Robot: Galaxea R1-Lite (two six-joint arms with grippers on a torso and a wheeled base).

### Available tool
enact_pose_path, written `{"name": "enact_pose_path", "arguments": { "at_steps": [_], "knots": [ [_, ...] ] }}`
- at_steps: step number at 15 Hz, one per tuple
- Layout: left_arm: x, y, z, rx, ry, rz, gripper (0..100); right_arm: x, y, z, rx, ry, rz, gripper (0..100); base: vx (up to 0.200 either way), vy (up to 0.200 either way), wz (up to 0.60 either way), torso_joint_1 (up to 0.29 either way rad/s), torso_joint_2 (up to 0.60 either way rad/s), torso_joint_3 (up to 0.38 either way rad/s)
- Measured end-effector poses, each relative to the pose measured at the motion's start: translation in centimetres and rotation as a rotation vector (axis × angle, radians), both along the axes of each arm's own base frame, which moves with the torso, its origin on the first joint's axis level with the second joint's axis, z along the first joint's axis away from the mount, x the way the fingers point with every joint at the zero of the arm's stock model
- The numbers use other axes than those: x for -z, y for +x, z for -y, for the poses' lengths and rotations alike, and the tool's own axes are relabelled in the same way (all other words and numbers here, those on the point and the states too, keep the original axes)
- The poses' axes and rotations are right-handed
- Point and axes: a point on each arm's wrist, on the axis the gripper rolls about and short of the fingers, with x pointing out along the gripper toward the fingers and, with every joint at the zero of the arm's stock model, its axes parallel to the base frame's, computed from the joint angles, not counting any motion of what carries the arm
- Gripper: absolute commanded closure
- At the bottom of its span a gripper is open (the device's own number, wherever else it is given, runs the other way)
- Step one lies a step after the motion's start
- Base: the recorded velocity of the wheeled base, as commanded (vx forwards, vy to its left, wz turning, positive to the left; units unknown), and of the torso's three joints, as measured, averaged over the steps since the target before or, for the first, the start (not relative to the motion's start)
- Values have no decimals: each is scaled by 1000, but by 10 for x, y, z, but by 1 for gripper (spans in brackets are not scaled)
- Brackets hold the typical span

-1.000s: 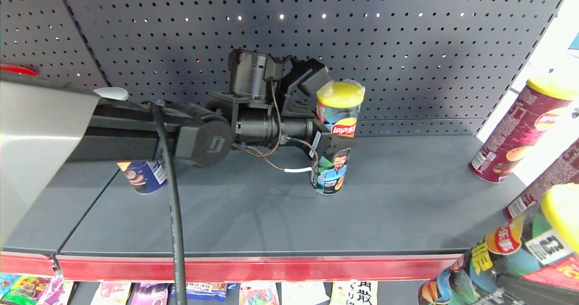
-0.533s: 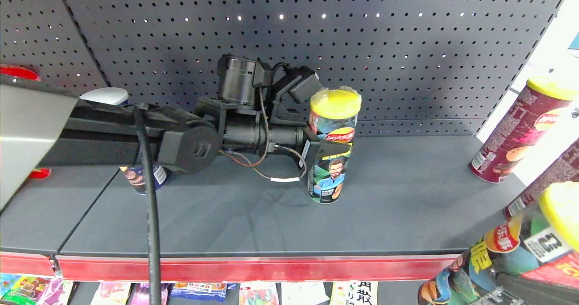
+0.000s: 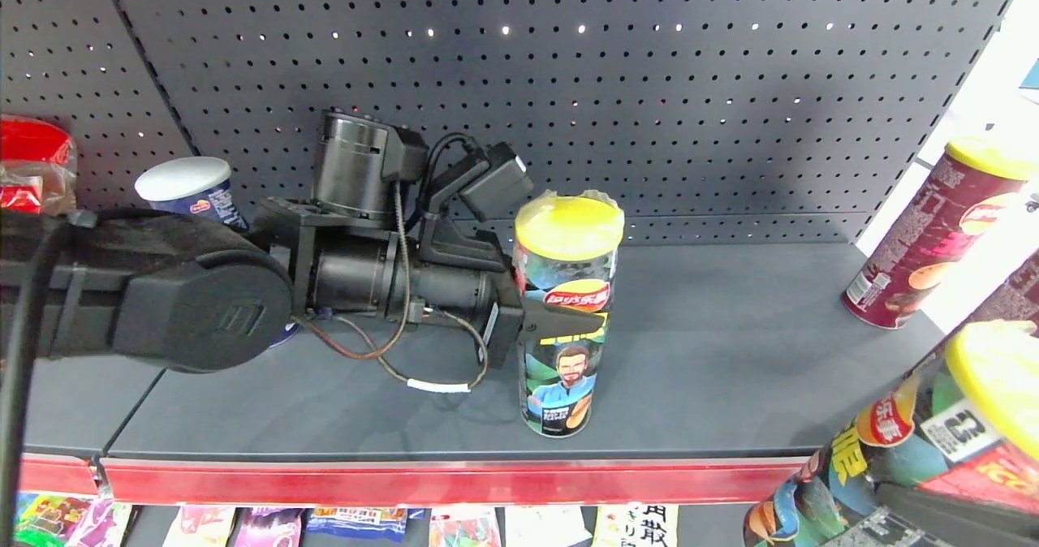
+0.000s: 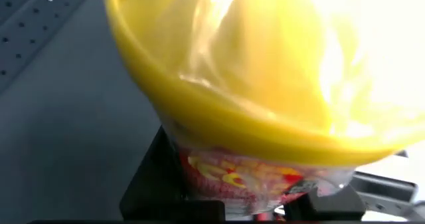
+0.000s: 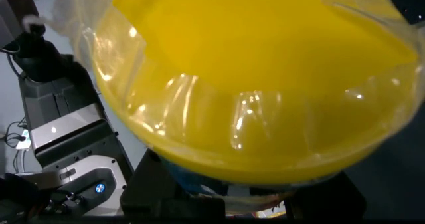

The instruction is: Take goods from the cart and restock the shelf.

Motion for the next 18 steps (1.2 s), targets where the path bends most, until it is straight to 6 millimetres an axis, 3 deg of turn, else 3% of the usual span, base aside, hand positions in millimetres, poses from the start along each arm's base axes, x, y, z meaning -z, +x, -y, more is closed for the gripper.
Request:
{"name": "enact_pose_path", "arguments": {
  "at_steps": [18],
  "knots": [
    [4,-17,-7,20,26,28,100,0,0,0,-1,-1,0,100,0,0,0,0,0,0]
  ]
}}
